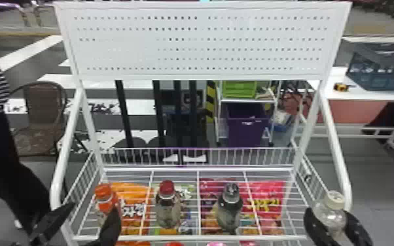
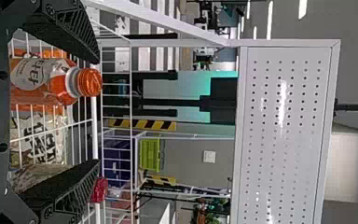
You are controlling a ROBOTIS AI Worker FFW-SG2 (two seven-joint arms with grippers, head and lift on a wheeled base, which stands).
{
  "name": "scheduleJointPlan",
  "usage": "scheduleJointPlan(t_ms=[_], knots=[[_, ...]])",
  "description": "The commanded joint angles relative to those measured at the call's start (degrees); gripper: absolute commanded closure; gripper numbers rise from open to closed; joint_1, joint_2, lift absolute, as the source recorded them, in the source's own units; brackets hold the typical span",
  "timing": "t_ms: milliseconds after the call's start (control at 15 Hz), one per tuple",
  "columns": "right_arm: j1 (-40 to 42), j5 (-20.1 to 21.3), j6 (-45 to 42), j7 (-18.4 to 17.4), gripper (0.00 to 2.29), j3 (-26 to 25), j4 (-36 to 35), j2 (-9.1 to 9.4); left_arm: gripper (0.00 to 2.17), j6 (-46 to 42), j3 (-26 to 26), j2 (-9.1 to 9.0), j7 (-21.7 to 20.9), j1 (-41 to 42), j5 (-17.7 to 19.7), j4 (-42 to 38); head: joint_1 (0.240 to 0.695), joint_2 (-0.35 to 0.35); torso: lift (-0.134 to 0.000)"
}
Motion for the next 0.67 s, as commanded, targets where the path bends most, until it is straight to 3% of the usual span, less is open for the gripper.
scheduleJointPlan(t_ms=[0,267,600], knots=[[2.92,-0.2,-0.57,0.01,1.16,-0.41,-2.76,0.1,0.13,0.0,-0.02,0.0,0.0,-0.01,0.0,-0.15,0.499,0.0,0.0],[6.08,-1.7,-1.98,0.01,1.16,-1.02,-6.01,0.45,0.13,0.0,-0.02,-0.17,0.09,0.25,0.0,-0.24,0.499,0.0,0.0],[5.03,-1.7,-0.92,0.1,1.16,-1.2,-4.61,0.63,0.13,-0.18,-0.02,-0.08,0.0,0.43,0.0,-0.42,0.499,0.0,0.0]])
